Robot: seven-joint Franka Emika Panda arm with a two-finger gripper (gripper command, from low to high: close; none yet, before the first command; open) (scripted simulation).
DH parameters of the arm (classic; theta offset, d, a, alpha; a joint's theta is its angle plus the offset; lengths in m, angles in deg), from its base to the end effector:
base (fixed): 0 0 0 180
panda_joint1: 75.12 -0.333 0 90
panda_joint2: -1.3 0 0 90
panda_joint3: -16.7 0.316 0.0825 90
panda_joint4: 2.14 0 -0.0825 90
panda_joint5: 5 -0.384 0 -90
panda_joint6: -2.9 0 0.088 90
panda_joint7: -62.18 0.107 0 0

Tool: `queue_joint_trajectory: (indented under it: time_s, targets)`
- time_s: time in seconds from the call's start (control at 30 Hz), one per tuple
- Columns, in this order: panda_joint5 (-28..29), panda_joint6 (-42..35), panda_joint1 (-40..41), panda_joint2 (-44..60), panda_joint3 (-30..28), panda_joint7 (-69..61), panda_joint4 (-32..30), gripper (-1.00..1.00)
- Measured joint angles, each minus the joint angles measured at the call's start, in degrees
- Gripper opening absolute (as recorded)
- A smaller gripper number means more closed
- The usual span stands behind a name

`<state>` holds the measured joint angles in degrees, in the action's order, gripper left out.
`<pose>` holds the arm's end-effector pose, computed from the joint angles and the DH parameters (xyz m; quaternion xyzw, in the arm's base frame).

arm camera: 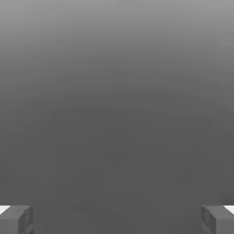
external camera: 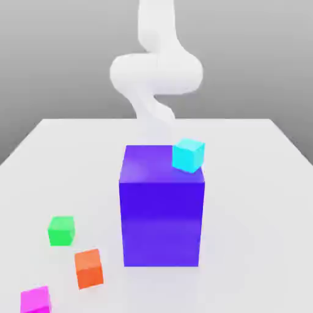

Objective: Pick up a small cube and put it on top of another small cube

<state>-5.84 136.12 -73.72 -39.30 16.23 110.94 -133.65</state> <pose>0.3791 -0.0132 0.6831 -0.8418 0.4013 -0.3272 0.1524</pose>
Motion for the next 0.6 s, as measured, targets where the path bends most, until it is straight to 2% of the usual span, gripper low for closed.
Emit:
queue_joint_trajectory:
  time_s: [0.6]
  targets:
    - [-3.8, 10.2, 9.2, 37.8, -3.9, 22.8, 2.0, 0.0]
